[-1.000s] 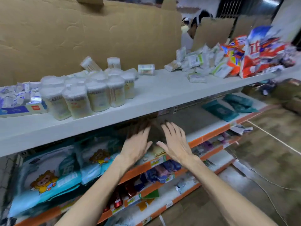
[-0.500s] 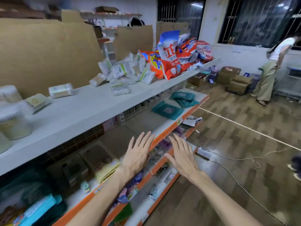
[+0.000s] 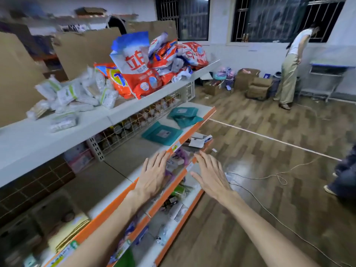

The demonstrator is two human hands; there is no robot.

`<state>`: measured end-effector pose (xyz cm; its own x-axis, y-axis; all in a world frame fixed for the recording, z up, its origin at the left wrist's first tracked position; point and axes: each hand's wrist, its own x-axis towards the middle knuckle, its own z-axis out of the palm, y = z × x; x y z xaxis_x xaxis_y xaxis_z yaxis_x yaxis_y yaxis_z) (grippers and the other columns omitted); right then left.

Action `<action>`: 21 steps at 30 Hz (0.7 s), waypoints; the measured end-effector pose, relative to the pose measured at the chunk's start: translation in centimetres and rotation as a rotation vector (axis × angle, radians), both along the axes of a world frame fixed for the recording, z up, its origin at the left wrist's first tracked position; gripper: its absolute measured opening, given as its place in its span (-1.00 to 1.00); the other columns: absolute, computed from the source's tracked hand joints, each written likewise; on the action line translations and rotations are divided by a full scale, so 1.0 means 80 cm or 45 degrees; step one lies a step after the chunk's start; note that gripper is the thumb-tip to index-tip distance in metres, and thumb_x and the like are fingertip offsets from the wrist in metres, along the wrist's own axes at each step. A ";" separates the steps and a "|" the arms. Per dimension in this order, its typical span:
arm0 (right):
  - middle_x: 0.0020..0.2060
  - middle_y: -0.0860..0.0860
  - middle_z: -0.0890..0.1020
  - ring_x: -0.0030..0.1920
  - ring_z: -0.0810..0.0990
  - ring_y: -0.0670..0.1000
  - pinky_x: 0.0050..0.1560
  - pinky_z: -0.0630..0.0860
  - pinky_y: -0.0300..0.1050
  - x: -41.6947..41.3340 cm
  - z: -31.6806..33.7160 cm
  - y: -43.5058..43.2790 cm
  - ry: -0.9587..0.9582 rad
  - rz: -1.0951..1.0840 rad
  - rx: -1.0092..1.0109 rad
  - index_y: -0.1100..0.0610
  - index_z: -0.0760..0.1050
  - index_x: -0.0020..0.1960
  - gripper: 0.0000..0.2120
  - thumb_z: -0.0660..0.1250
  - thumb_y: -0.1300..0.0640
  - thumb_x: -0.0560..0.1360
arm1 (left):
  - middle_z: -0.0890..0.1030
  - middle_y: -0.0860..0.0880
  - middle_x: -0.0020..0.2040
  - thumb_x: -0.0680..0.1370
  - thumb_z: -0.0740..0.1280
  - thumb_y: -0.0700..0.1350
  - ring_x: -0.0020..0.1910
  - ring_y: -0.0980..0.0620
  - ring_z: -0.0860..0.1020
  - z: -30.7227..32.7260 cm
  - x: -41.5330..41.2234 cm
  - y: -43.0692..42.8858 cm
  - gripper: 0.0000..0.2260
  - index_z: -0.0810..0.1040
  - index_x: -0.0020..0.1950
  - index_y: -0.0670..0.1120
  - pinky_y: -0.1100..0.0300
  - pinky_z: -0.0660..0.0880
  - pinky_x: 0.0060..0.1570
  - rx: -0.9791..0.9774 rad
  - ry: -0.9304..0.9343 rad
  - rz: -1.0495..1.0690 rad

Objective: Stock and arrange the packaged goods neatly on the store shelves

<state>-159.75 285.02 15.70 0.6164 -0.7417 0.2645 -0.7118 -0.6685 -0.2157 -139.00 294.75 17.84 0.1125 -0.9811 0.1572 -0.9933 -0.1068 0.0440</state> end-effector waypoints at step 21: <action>0.43 -0.02 0.34 0.40 0.32 0.03 0.32 0.39 0.04 -0.022 -0.034 -0.338 0.189 0.098 -0.097 0.06 0.25 0.47 -0.39 0.34 -0.07 0.49 | 0.03 -0.02 0.59 0.59 0.20 0.14 0.57 -0.06 -0.02 -0.075 -0.075 -0.401 -0.32 -0.04 0.58 -0.05 -0.12 -0.05 0.50 -0.048 0.136 0.025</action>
<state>-161.50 257.96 12.95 0.7071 -0.6720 0.2200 -0.6780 -0.7327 -0.0592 -144.99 262.67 11.86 0.1499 -0.9722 0.1799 -0.9804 -0.1226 0.1541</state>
